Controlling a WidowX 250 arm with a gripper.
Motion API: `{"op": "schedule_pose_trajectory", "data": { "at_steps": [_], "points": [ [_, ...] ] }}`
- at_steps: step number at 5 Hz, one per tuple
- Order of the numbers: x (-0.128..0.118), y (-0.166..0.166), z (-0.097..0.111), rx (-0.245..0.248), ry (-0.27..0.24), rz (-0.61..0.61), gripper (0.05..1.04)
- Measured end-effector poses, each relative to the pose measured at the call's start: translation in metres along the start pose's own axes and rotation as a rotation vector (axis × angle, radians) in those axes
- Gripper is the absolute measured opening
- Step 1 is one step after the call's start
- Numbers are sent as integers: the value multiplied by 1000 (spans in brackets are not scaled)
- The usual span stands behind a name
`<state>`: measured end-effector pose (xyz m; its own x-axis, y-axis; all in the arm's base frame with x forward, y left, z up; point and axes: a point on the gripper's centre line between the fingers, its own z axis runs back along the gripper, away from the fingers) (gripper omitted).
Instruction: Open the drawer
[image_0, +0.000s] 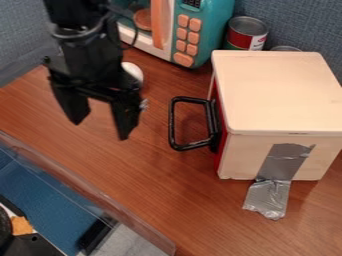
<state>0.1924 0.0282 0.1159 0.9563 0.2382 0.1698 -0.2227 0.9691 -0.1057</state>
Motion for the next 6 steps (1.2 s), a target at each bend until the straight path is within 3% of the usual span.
{"op": "schedule_pose_trajectory", "data": {
  "at_steps": [2, 3, 5, 6],
  "points": [
    [56, -3, -21, -20, -69, 176, 1000],
    [72, -6, -39, -9, -66, 201, 999],
    [77, -22, -80, 12, -30, 209, 1000],
    [77, -31, -86, 21, -38, 202, 1000]
  ]
}}
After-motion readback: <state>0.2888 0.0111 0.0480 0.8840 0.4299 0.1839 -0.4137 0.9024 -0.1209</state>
